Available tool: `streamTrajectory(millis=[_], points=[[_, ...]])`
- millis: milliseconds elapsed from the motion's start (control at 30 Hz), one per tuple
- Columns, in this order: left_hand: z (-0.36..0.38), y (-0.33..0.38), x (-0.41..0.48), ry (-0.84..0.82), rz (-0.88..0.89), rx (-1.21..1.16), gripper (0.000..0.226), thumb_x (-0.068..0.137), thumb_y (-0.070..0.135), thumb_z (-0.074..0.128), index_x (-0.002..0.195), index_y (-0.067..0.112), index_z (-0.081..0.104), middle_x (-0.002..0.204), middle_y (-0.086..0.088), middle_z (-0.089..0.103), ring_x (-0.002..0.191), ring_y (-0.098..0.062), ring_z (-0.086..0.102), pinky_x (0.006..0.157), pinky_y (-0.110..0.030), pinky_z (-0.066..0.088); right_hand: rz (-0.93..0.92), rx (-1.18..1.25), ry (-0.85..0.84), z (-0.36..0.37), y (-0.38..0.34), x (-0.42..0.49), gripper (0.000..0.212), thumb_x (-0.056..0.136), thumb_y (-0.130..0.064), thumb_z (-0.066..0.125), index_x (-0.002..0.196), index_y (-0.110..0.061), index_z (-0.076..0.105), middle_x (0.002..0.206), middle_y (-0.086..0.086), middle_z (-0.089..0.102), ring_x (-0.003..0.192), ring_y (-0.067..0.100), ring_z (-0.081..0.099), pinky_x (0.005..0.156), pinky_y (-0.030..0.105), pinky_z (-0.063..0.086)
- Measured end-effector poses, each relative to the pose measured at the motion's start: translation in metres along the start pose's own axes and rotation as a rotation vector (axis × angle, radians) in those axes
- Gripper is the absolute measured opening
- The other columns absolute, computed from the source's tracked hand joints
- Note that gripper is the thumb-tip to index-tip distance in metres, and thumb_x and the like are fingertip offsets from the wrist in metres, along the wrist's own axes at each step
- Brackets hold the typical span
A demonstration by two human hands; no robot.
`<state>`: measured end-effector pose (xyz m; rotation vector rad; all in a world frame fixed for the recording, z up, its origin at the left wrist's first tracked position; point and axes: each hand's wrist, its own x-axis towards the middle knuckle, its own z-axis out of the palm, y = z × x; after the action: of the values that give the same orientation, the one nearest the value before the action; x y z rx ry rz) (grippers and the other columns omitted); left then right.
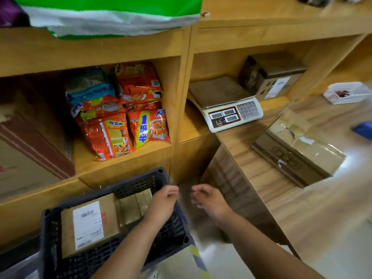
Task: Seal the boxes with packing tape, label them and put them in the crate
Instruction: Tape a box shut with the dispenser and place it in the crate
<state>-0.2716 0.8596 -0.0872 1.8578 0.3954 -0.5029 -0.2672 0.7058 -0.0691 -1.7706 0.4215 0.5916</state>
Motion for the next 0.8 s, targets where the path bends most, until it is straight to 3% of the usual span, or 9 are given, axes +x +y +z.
streamTrajectory(millis=[133, 367, 467, 600, 800], points=[[0.047, 0.04, 0.004, -0.104, 0.065, 0.057, 0.024, 0.096, 0.019, 0.046, 0.116, 0.022, 0.059, 0.112, 0.007, 0.059, 0.105, -0.01, 0.054, 0.085, -0.023, 0.04, -0.037, 0.084, 0.091, -0.061, 0.001, -0.018, 0.016, 0.094, -0.002, 0.048, 0.103, -0.01, 0.058, 0.086, 0.003, 0.062, 0.069, 0.01, 0.058, 0.057, 0.014, 0.043], [0.154, 0.104, -0.015, -0.164, 0.162, 0.11, 0.02, 0.093, 0.017, 0.05, 0.099, 0.034, 0.058, 0.105, 0.012, 0.062, 0.102, -0.005, 0.056, 0.086, -0.023, 0.043, -0.091, 0.172, 0.164, -0.18, 0.028, -0.054, 0.013, 0.094, -0.005, 0.05, 0.098, -0.013, 0.059, 0.086, 0.003, 0.063, 0.072, 0.012, 0.06, 0.063, 0.019, 0.044], [0.219, 0.137, -0.031, -0.161, 0.182, 0.105, 0.019, 0.092, 0.016, 0.051, 0.096, 0.033, 0.06, 0.108, 0.007, 0.064, 0.102, -0.009, 0.057, 0.094, -0.029, 0.046, -0.12, 0.214, 0.243, -0.248, 0.046, -0.071, 0.015, 0.093, -0.005, 0.049, 0.097, -0.014, 0.061, 0.085, 0.003, 0.064, 0.07, 0.011, 0.06, 0.062, 0.018, 0.043], [0.311, 0.175, -0.045, -0.094, 0.214, 0.126, 0.023, 0.091, 0.019, 0.052, 0.112, 0.022, 0.062, 0.112, 0.002, 0.063, 0.103, -0.014, 0.056, 0.095, -0.032, 0.045, -0.157, 0.244, 0.311, -0.341, 0.074, -0.089, 0.016, 0.092, -0.006, 0.05, 0.099, -0.013, 0.063, 0.084, 0.001, 0.066, 0.072, 0.013, 0.063, 0.062, 0.02, 0.043], [0.415, 0.22, -0.05, 0.028, 0.219, 0.145, 0.046, 0.089, 0.023, 0.054, 0.134, 0.021, 0.045, 0.126, 0.0, 0.057, 0.103, -0.015, 0.056, 0.089, -0.034, 0.045, -0.148, 0.285, 0.383, -0.464, 0.117, -0.121, 0.018, 0.095, -0.006, 0.046, 0.104, -0.009, 0.062, 0.086, 0.003, 0.065, 0.073, 0.014, 0.061, 0.063, 0.022, 0.043]])
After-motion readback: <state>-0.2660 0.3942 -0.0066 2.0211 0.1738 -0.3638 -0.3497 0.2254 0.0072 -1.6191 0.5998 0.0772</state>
